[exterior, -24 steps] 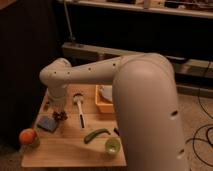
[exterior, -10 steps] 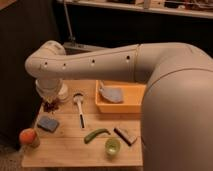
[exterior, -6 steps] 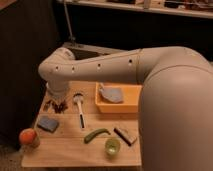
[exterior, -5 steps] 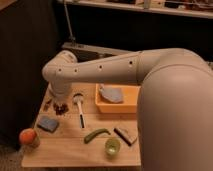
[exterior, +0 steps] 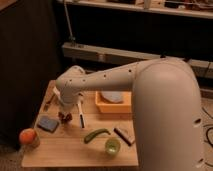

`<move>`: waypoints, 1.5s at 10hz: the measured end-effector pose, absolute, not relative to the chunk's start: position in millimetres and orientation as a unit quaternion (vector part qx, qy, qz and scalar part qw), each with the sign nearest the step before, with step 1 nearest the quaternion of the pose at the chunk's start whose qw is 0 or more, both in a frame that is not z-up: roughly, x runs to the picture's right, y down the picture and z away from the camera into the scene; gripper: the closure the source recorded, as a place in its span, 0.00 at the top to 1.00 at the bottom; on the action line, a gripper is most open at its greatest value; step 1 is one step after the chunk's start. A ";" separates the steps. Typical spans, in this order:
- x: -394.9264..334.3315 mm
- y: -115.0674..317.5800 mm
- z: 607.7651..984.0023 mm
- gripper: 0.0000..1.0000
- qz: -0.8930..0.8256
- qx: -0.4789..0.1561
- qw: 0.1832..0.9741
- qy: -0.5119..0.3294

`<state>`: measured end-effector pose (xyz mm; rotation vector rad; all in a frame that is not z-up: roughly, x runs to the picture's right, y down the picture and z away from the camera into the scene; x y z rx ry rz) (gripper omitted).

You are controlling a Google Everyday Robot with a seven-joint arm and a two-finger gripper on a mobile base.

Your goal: Place grapes in table surface

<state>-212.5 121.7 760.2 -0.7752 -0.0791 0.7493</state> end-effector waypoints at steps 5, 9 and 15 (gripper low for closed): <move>-214.0 154.1 783.7 0.25 0.351 -0.437 0.828 -0.002; -219.0 172.4 793.7 0.76 0.329 -0.473 0.815 0.058; -218.4 173.1 794.2 0.80 0.331 -0.474 0.814 0.061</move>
